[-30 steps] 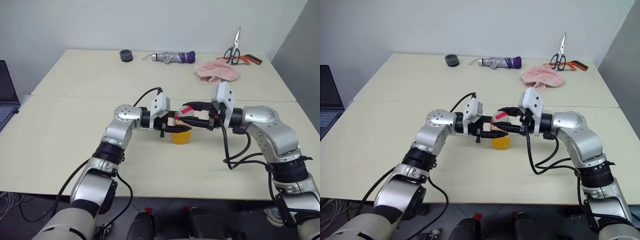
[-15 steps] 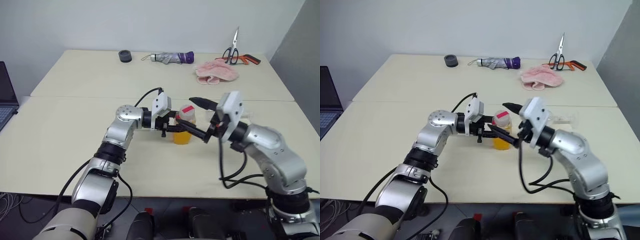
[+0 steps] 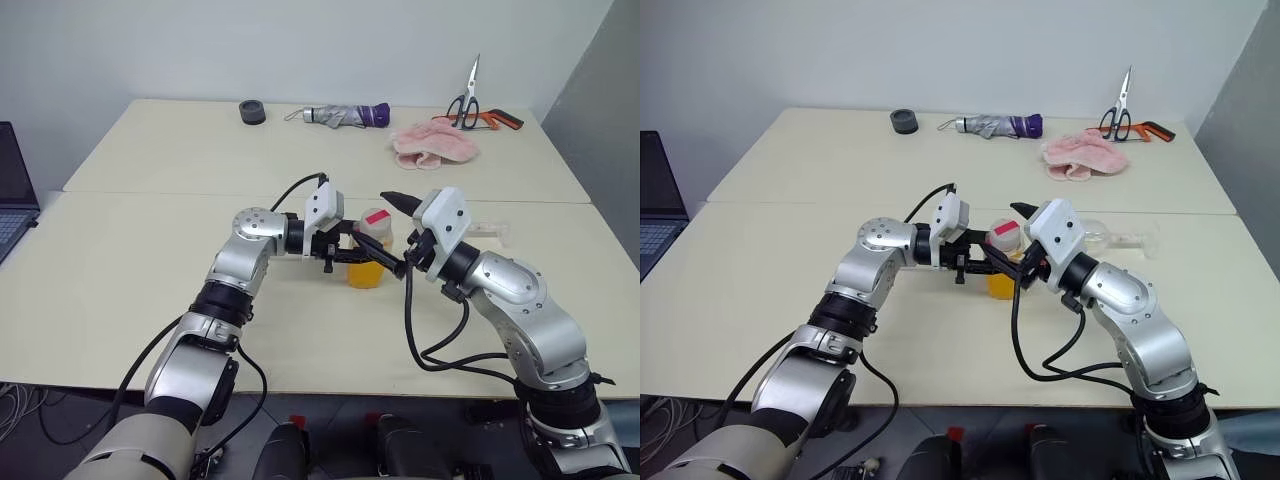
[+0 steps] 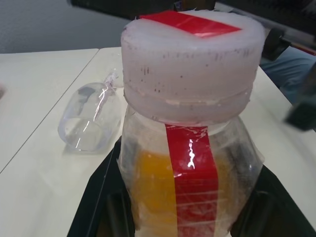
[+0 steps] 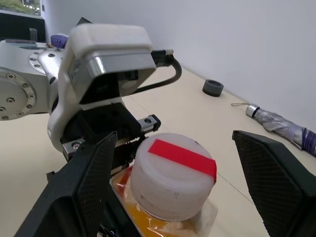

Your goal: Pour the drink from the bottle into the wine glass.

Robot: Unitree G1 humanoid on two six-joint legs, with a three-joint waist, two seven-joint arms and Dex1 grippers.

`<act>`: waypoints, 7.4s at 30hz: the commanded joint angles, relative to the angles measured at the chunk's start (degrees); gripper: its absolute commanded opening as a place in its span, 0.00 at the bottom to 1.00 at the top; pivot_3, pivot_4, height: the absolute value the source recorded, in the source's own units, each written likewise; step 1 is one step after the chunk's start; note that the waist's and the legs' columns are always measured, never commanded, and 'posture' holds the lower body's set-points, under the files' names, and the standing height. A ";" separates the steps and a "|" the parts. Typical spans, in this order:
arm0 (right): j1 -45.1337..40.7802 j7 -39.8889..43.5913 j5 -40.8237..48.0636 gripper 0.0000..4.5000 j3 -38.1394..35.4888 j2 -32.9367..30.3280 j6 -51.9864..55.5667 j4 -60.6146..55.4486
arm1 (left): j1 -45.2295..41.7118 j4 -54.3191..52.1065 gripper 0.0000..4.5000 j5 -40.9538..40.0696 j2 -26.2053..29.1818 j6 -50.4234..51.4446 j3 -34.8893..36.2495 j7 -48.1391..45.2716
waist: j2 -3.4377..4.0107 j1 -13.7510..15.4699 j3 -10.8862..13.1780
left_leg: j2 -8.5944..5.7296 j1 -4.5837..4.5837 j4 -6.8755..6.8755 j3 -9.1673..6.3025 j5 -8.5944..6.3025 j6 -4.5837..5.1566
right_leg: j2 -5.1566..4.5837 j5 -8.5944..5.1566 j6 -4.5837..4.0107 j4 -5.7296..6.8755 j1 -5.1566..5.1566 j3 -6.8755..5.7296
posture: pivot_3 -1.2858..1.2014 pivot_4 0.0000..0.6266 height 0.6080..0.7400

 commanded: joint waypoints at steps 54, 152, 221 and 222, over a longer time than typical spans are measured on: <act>2.31 -2.32 5.06 0.88 -10.14 -4.04 1.24 -2.48 | -0.17 -1.97 0.40 -1.17 1.44 0.38 1.99 -0.04 | 0.00 0.01 0.00 | 0.00 -0.01 0.00 0.00 0.00 0.00 | 0.00 0.00 0.00 0.00 0.00 0.00 | 0.52 0.24 1.00; -1.06 2.92 12.05 0.88 -5.96 -2.14 6.52 -7.38 | -0.89 -1.25 0.40 -0.73 1.19 0.26 2.55 -0.35 | 0.00 0.00 0.00 | 0.00 -0.01 0.00 -0.01 0.00 0.00 | 0.00 0.00 0.00 0.00 0.00 0.00 | 0.52 0.24 1.00; -2.51 2.03 18.50 0.38 -14.15 -1.97 8.10 -2.10 | -0.04 -3.11 0.39 -1.27 1.34 0.55 3.43 1.32 | 0.00 0.04 0.00 | 0.00 -0.02 0.01 -0.01 0.00 0.01 | -0.03 0.00 -0.01 0.00 0.00 -0.01 | 0.52 0.24 1.00; -1.56 2.18 18.85 0.38 -15.31 -3.09 8.39 -2.49 | -0.03 -3.23 0.39 -1.33 1.35 0.62 3.49 1.37 | 0.00 0.04 0.00 | -0.01 -0.02 0.00 -0.01 0.00 0.01 | -0.03 0.00 -0.01 -0.01 0.00 -0.01 | 0.52 0.24 1.00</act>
